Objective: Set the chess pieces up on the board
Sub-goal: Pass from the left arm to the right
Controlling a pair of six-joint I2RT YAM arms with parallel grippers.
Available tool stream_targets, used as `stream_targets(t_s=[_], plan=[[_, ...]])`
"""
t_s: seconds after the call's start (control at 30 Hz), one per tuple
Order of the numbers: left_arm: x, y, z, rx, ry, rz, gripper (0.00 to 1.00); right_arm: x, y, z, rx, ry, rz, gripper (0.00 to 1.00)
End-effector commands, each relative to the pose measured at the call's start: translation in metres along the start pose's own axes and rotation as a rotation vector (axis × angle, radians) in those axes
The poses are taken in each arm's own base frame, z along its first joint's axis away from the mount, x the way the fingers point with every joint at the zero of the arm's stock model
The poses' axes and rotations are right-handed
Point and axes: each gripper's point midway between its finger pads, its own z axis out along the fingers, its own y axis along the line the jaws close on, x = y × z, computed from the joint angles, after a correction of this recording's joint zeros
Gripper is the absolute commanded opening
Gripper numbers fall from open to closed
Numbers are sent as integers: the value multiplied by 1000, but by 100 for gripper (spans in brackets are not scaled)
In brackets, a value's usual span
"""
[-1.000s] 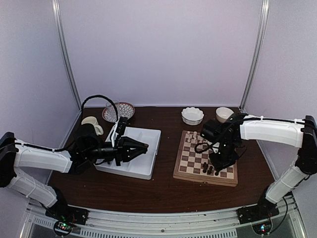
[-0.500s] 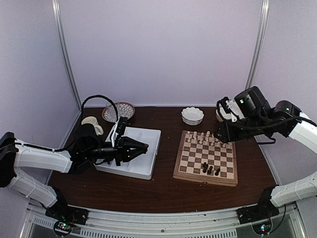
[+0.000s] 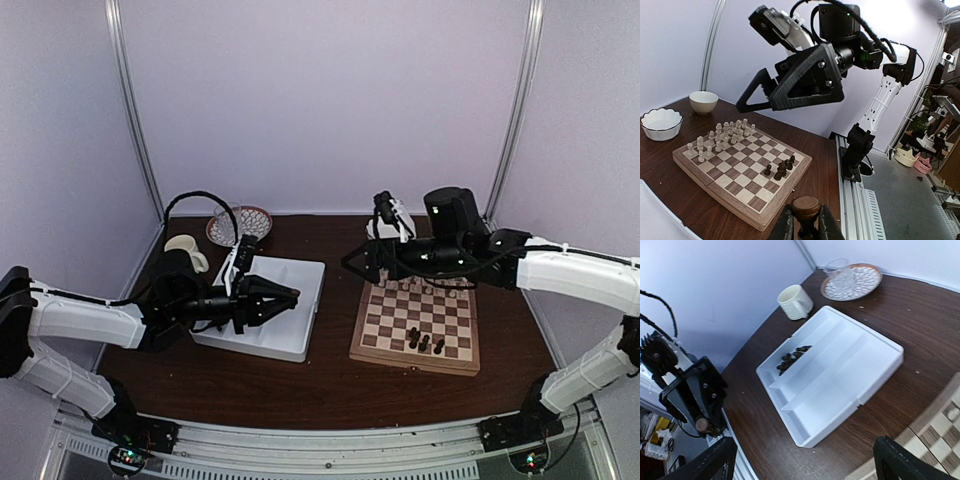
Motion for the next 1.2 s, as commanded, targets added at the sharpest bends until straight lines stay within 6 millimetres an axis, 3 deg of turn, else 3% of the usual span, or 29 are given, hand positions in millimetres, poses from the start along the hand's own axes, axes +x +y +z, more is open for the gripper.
stream_targets(t_s=[0.0,0.07,0.13,0.23,0.37,0.57,0.9,1.17], plan=[[-5,0,0,-11,-29,38,10,-3,55,28,-287,36,-55,100],[-4,3,1,-21,-21,35,10,4,63,40,-304,32,-147,99],[-2,6,3,-32,-5,23,10,23,56,49,-180,75,-286,100],[0,8,5,-32,10,8,11,34,41,51,-18,54,-485,100],[-1,7,6,-24,4,-7,11,33,33,40,19,-24,-536,100],[-1,9,11,-25,30,-78,13,15,19,9,92,-270,-575,100],[13,21,34,-28,183,-298,10,32,36,-5,108,-307,-870,100],[24,10,51,69,225,-354,10,59,53,16,95,-224,-1018,93]])
